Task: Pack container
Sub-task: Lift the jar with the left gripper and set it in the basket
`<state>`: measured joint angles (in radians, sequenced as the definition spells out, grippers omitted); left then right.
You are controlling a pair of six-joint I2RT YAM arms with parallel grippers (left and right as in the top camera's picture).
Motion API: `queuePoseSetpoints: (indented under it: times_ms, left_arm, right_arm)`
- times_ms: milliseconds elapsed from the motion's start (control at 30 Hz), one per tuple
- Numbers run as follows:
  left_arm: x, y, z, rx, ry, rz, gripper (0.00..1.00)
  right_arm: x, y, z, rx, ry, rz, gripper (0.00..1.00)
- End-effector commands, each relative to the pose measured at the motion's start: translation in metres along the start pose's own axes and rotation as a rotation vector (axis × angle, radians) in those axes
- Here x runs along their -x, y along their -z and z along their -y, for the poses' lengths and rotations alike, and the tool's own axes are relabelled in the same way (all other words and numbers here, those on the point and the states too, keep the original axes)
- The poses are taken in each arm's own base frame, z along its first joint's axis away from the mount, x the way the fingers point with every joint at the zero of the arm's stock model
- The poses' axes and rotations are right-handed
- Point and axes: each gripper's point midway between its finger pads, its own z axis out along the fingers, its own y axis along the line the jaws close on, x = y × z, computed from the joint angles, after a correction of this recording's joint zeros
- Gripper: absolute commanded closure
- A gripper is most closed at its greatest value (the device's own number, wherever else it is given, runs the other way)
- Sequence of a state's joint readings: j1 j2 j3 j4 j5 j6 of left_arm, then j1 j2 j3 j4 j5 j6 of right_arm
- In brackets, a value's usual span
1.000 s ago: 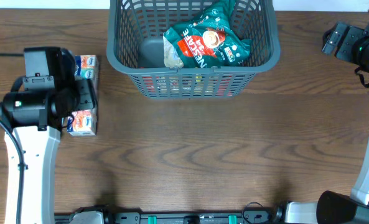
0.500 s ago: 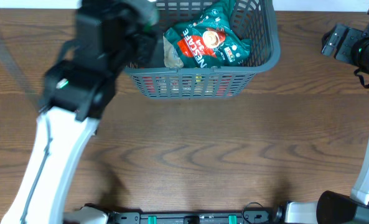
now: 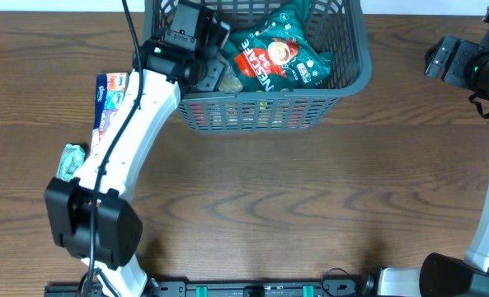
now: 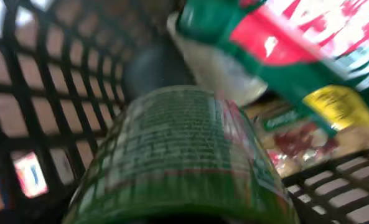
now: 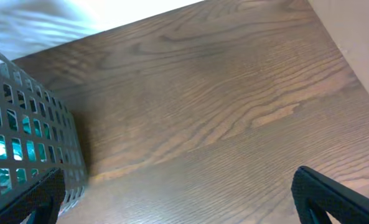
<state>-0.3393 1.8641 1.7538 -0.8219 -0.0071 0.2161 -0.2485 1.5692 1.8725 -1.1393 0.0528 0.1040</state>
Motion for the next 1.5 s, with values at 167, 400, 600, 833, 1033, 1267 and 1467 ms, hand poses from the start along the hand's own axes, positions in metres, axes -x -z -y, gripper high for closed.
queuePoseSetpoints:
  times_ms: [167, 400, 600, 833, 1033, 1267, 1467]
  left_arm:
    - [-0.016, -0.011, -0.013, 0.008, 0.063, -0.071, 0.94]
    - [-0.017, -0.011, -0.014, 0.009, 0.064, -0.074, 0.02]
    - [-0.017, -0.007, -0.014, 0.007, 0.028, -0.078, 0.02]
    - [0.022, 0.036, -0.027, 0.051, 0.006, 0.035, 0.01]
    - [0.070, 0.109, -0.055, 0.182, 0.025, 0.231, 0.01]
    - [0.074, 0.181, -0.103, 0.374, 0.102, 0.331, 0.02]
    - [0.007, 0.198, -0.170, 0.420, 0.275, 0.196, 0.02]
  right_arm:
    - [0.000, -0.003, 0.003, -0.008, 0.011, -0.006, 0.01]
    - [-0.002, -0.003, 0.004, -0.009, 0.011, -0.014, 0.01]
    - [-0.002, -0.003, 0.004, -0.010, 0.011, -0.013, 0.01]
    - [-0.002, -0.003, 0.004, -0.010, 0.011, -0.013, 0.01]
    - [-0.001, -0.003, 0.004, -0.010, 0.030, -0.010, 0.01]
    - [-0.001, -0.003, 0.005, -0.017, 0.052, -0.008, 0.01]
    - [-0.001, -0.003, 0.005, -0.017, 0.052, -0.009, 0.01]
